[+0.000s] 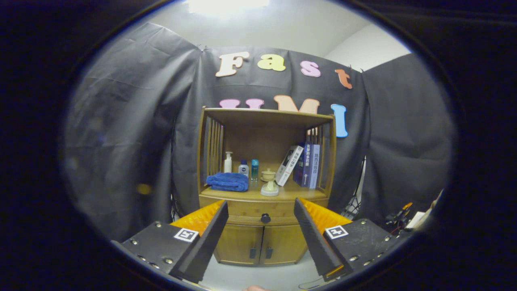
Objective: Pull open the drawer, take out the items inside it, and place them on the countertop above the cabinet.
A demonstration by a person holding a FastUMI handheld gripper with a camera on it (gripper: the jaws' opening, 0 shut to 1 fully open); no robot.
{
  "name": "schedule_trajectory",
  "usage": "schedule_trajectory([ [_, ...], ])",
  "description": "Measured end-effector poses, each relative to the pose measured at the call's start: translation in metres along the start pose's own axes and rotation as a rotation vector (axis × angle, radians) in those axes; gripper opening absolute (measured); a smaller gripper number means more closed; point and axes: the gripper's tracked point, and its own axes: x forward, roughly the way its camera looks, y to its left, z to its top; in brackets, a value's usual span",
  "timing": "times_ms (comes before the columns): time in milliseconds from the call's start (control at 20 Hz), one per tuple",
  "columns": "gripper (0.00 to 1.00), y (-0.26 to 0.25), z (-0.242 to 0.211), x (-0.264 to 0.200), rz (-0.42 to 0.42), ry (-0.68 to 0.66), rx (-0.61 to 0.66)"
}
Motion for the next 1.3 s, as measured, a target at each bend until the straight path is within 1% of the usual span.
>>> schedule_trajectory([
  [100,0.99,-0.007,0.001,0.003,-0.005,0.004,0.021],
  [250,0.99,-0.022,-0.006,0.009,-0.041,0.017,0.035],
  [400,0.98,-0.028,-0.011,0.011,-0.050,0.021,0.065],
  [600,0.98,-0.028,-0.018,0.012,-0.042,0.034,0.067],
  [900,0.98,-0.021,-0.012,0.010,-0.021,0.012,0.063],
  [1300,0.98,-0.019,-0.011,0.010,-0.004,0.022,0.062],
])
